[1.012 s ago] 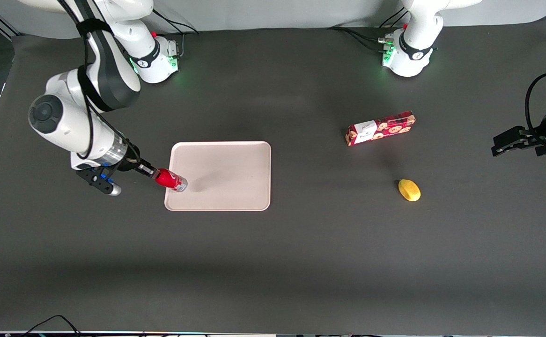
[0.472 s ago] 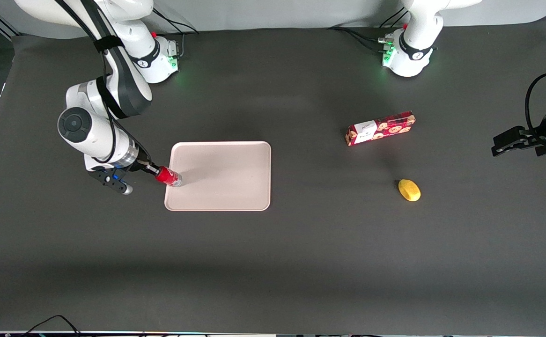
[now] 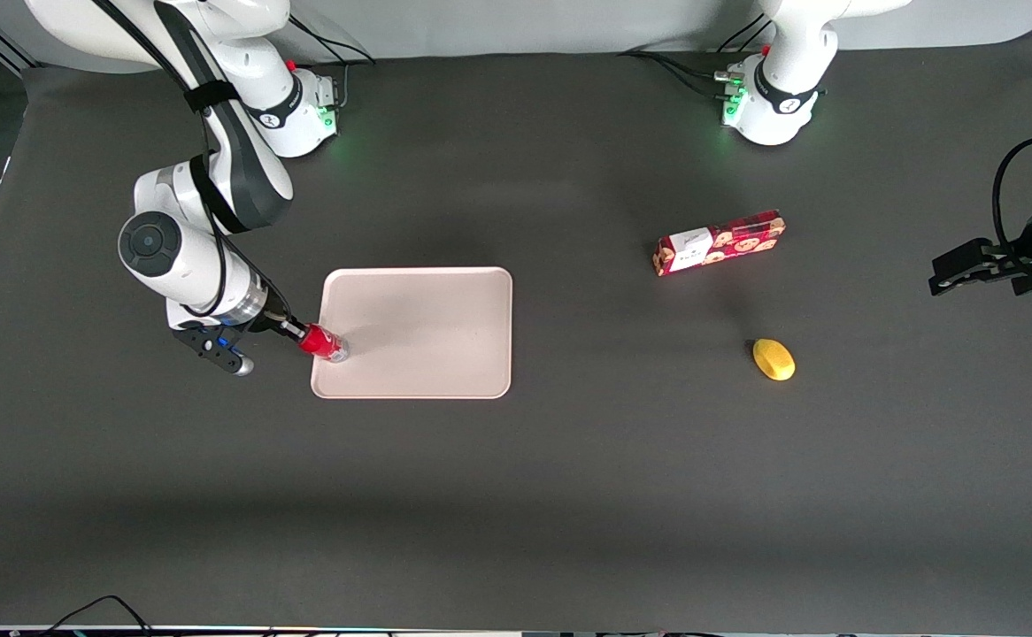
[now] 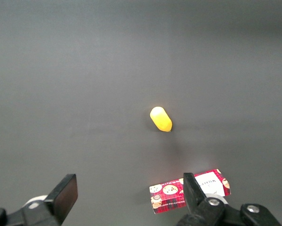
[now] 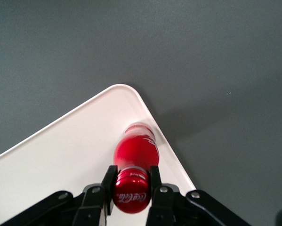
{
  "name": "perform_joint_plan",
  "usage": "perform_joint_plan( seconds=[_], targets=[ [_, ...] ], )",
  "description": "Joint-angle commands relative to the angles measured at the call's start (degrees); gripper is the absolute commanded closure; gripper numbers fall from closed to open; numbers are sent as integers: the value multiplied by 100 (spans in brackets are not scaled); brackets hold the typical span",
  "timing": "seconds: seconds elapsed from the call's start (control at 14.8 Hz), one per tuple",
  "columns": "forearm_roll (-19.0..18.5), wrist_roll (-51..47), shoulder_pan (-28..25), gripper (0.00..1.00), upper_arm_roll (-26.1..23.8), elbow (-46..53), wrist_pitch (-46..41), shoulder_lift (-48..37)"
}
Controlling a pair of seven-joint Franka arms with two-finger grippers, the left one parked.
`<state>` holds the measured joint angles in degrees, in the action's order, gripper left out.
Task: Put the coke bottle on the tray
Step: 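Lower the bottle upright onto the tray corner and open the gripper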
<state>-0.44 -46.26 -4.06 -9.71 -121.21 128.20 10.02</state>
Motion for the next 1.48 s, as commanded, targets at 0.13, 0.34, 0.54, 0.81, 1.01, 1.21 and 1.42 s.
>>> perform_joint_plan(
  seconds=[0.13,0.34,0.54,0.81,1.01,1.21,1.42],
  targets=[
    [-123,-525,28,34,-57,360,47,307],
    [-123,-516,28,0,-57,405,12,343],
    [-123,-507,28,0,-57,422,-6,343],
    [-123,-490,28,0,-57,449,-23,343],
    [-123,-481,28,0,-57,457,-23,343],
    [-131,-420,72,0,-40,781,-521,282],
    [-131,386,134,0,214,1457,-1601,89]
  ],
)
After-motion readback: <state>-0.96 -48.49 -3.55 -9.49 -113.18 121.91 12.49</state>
